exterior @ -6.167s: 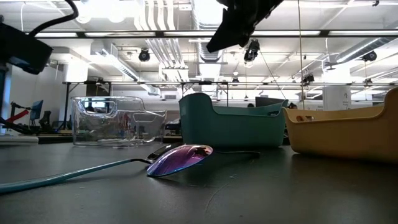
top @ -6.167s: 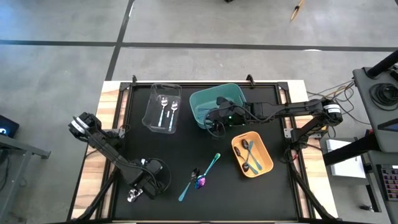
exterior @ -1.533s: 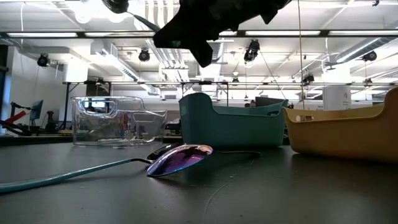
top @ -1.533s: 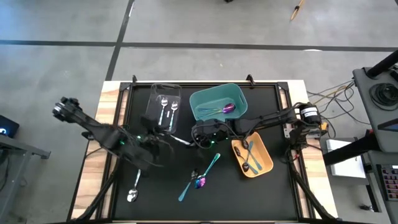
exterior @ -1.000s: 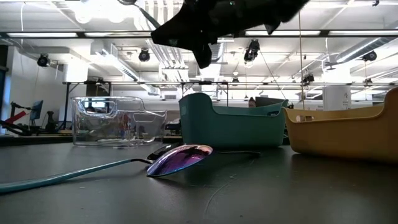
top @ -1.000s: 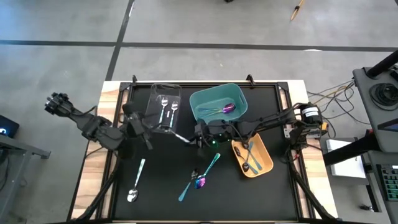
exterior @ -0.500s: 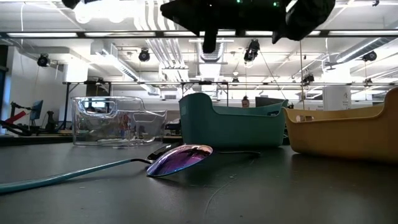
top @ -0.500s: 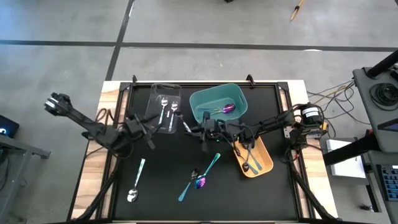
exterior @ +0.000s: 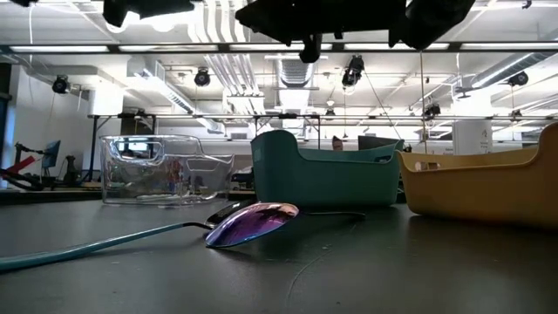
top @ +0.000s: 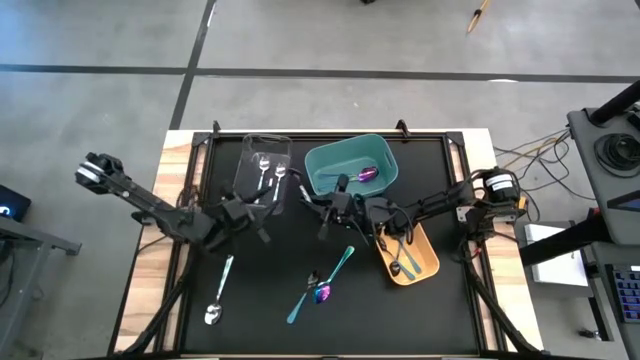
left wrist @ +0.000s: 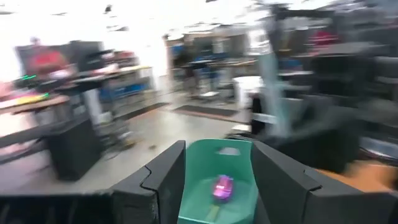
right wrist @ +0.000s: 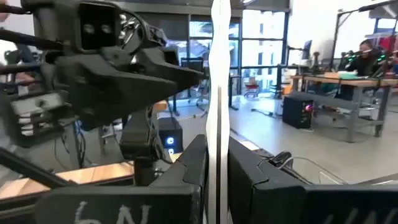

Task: Sort silverware by color (type)
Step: Put the patterned blue spoon into the transparent bin

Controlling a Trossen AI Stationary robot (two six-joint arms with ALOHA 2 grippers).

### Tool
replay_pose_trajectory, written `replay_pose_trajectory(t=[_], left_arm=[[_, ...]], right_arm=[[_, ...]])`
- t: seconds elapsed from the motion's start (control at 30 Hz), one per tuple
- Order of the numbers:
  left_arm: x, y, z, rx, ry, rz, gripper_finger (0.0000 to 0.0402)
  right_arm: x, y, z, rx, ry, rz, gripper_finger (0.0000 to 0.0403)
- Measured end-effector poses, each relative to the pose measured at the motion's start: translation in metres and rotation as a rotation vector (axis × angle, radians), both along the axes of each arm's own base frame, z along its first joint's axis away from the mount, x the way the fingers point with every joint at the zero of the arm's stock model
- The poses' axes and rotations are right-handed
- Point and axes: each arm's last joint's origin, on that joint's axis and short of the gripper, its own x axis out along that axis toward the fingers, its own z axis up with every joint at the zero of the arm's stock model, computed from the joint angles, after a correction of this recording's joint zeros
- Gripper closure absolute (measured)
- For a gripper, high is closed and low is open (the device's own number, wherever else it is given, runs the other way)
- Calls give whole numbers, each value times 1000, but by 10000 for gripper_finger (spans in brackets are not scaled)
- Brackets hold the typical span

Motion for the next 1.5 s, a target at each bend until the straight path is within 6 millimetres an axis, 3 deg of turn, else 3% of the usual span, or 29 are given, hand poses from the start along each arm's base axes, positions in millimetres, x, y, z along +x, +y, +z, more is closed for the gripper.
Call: replay_pose_trajectory(t=[0.27, 0.47, 0.77, 1.5], left_arm=[[41, -1, 14, -3, -32, -5, 238], [60, -4, 20, 10, -7, 81, 238], [66, -7, 29, 3, -32, 59, 238], [83, -1, 24, -45, -73, 35, 238]], right_arm=[[0, 8, -2, 3, -10, -4, 379], [-1, 10, -2, -13, -1, -20, 379], [-1, 9, -4, -6, 18, -85, 379], [-2, 8, -4, -40, 38, -143, 380]])
